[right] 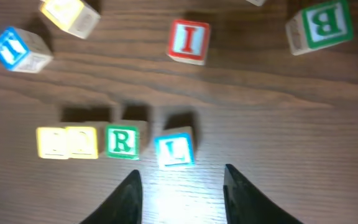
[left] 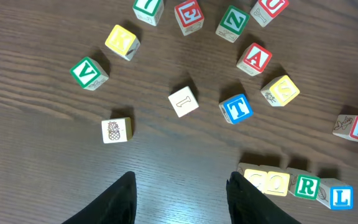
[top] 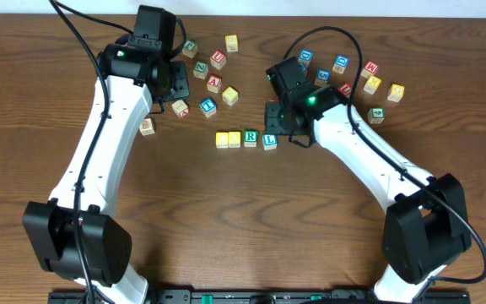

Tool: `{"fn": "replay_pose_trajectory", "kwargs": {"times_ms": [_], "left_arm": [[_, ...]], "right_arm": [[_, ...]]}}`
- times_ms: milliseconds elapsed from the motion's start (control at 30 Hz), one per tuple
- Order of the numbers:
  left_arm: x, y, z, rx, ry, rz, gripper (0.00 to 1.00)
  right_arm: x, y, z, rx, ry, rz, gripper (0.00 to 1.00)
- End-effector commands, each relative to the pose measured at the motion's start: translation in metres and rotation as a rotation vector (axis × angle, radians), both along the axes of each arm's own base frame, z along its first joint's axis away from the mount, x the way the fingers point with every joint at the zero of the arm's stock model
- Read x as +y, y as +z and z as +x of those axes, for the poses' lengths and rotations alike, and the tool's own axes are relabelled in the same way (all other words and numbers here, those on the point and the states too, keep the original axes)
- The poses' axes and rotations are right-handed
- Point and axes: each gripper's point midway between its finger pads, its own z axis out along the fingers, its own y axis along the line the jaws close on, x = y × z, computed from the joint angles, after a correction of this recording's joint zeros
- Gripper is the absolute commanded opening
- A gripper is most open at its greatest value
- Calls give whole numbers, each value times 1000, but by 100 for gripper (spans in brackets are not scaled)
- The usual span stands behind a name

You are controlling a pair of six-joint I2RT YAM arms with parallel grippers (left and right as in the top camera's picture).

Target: Spell out CORL

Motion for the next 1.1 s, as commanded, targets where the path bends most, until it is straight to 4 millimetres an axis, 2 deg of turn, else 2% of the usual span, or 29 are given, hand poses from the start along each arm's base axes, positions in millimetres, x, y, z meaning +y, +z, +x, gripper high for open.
{"fn": "replay_pose_trajectory", "kwargs": {"times_ms": [0, 33, 200, 333, 1067], "left_arm": [[3, 20, 2, -55, 0, 9, 47], [3, 20, 3, -55, 0, 9, 47], [2, 21, 3, -57, 0, 8, 47], [2, 21, 3, -57, 0, 8, 47], [2, 21, 3, -58, 0, 8, 46]], "right_arm": [[-2, -13, -3, 39, -2, -28, 27], [-2, -19, -6, 58, -7, -36, 22], [2, -49, -18, 147, -13, -61, 17], [4, -62, -21, 181, -6, -66, 13], [16, -63, -16, 146, 11, -49, 16]]}}
